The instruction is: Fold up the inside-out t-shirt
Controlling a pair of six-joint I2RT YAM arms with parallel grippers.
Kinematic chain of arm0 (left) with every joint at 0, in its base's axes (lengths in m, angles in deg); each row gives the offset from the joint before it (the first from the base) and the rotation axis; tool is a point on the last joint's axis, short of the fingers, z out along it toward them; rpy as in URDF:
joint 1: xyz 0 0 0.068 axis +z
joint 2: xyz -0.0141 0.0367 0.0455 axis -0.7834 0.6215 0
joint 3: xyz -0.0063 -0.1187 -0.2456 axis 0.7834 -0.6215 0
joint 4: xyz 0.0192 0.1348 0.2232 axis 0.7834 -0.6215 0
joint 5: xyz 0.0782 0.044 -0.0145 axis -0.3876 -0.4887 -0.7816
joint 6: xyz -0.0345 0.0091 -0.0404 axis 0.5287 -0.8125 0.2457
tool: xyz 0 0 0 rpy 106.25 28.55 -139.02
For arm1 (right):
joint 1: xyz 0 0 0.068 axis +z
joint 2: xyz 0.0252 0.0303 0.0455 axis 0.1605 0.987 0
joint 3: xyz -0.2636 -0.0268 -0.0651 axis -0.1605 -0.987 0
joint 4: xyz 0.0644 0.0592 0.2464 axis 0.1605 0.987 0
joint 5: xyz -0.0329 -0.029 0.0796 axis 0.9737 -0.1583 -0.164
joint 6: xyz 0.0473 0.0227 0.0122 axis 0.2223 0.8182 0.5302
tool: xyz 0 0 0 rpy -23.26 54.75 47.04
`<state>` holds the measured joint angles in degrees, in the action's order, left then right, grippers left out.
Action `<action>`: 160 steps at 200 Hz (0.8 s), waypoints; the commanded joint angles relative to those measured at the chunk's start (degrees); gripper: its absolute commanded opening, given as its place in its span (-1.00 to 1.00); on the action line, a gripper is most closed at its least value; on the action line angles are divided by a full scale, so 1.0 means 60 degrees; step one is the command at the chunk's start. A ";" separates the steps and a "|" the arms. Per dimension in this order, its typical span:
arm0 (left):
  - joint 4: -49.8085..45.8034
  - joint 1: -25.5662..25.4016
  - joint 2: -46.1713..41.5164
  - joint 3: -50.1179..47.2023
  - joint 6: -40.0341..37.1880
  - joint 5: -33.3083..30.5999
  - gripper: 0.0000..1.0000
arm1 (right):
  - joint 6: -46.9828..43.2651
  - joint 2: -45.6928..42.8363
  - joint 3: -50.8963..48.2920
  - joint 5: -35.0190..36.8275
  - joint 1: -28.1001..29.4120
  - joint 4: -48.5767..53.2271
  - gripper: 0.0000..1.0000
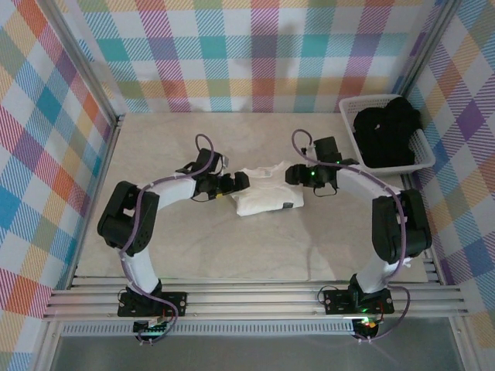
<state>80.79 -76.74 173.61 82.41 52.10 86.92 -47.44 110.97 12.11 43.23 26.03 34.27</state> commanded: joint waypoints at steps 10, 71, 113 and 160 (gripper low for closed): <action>0.0228 -0.0397 0.0772 0.0536 0.0198 0.0402 0.98 | 0.0242 0.0396 -0.0210 -0.0145 0.0081 -0.0330 0.15; 0.1135 -0.0886 0.1456 0.0871 0.0651 0.1025 0.57 | 0.0514 0.0817 -0.0544 -0.0501 0.0084 -0.0836 0.03; 0.1263 -0.0888 0.1801 0.1293 0.0597 0.1145 -0.04 | 0.0492 0.0889 -0.0486 -0.0494 0.0083 -0.0835 -0.03; -0.0131 -0.0443 0.1564 0.1901 -0.0753 0.0690 -0.91 | 0.0045 0.0304 -0.0142 0.0053 0.0082 -0.0156 0.09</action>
<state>85.29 -80.61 184.18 90.63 53.66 91.42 -44.99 115.10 9.42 42.07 26.36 30.27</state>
